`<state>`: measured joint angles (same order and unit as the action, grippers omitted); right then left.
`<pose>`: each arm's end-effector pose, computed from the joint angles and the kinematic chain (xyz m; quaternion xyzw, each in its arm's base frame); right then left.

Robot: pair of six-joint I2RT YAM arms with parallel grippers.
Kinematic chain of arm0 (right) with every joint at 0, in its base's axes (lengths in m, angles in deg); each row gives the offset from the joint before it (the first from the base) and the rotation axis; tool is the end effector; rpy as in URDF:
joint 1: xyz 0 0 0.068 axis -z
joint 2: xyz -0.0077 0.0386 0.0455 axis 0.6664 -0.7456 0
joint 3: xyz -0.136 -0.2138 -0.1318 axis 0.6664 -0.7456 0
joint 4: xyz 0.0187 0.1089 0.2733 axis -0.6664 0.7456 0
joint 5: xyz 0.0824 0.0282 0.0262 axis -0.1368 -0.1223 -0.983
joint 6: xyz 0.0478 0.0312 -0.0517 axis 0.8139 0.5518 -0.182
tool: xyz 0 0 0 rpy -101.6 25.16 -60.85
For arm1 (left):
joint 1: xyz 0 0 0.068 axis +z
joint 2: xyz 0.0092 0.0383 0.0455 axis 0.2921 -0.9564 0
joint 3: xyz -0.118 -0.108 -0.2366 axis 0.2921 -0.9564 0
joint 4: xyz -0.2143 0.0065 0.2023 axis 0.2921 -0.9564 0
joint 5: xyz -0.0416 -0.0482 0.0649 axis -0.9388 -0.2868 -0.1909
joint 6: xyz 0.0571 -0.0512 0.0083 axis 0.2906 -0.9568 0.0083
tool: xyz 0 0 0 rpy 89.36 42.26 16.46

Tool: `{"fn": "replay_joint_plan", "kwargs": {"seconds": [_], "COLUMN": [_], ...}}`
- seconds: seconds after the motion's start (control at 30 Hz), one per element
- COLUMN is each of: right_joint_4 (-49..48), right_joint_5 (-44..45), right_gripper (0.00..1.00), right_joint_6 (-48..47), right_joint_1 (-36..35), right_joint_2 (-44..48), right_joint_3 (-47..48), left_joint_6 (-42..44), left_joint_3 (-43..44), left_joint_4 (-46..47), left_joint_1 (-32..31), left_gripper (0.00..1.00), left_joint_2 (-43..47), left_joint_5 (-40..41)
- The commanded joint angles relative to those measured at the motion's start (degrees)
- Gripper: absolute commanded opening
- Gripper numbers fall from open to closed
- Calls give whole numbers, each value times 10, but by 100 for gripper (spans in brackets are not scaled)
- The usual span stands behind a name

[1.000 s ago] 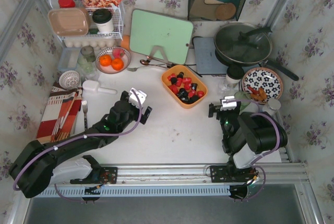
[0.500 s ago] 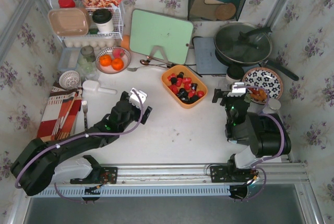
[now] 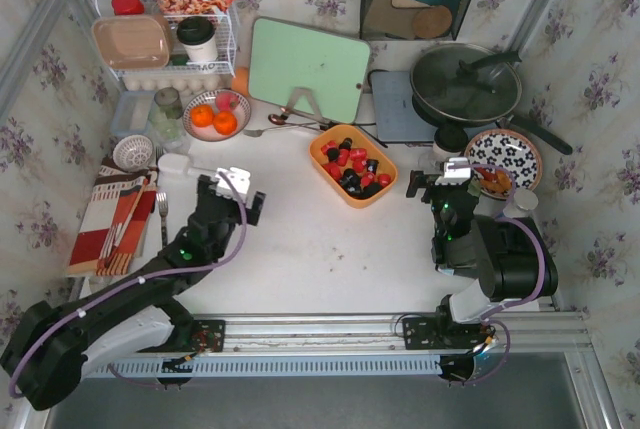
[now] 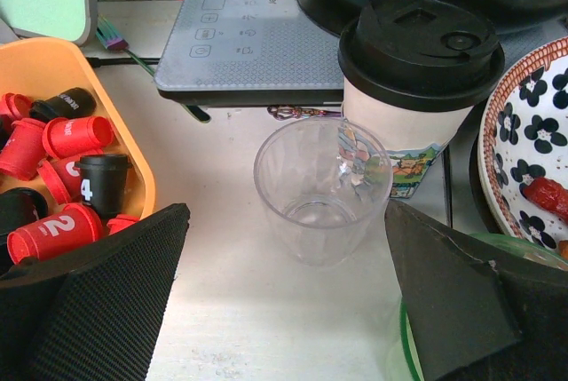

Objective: Mix the coffee capsules in the storage basket

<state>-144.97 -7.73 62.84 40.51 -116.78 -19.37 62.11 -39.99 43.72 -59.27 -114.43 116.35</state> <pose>0.2786 0.0064 0.1293 -0.0102 0.7178 0.0082 0.6961 0.2163 -0.1567 0.2257 0.1859 0.7352 -0.0106 0.6518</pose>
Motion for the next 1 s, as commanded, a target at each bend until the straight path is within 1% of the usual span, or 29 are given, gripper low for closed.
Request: {"fn": "replay_joint_plan", "kwargs": {"seconds": [0.0, 0.07, 0.13, 0.2, 0.23, 0.3, 0.37, 0.47, 0.53, 0.63, 0.67, 0.9, 0.97], "right_joint_4": [5, 6, 6, 6, 6, 5, 5, 6, 6, 6, 6, 6, 6], "right_joint_5": [-4, -4, -4, -3, -4, -4, -4, -3, -4, -3, -4, -3, -3], "right_gripper": [100, 100, 100, 100, 100, 100, 100, 100, 100, 100, 100, 100, 100], "right_joint_6": [9, 8, 8, 8, 8, 8, 8, 8, 8, 8, 8, 8, 8], "right_joint_1": [0, 0, 0, 0, 0, 0, 1, 0, 0, 0, 0, 0, 0], "right_joint_2": [2, 1, 2, 2, 1, 2, 2, 1, 1, 1, 2, 2, 2], "right_joint_3": [1, 1, 1, 1, 1, 2, 1, 2, 1, 1, 1, 2, 1], "left_joint_6": [-44, -92, -188, -259, -265, -241, -206, -157, -159, -173, -175, -136, -118], "left_joint_3": [-26, -39, -49, -48, -50, -60, -62, -59, -67, -91, -77, -79, -79], "left_joint_4": [29, 16, -21, -69, -78, -58, -49, -45, -39, 21, -12, 69, 118], "left_joint_1": [62, 118, 178, 221, 235, 246, 248, 251, 255, 255, 255, 258, 259], "left_gripper": [99, 99, 99, 100, 100, 100, 100, 100, 100, 100, 100, 100, 100], "left_joint_2": [37, 43, 45, 58, 65, 78, 80, 55, 30, -18, -20, -68, -94], "left_joint_5": [63, 75, 99, 123, 112, 94, 95, 103, 104, 113, 102, 52, 42]}}
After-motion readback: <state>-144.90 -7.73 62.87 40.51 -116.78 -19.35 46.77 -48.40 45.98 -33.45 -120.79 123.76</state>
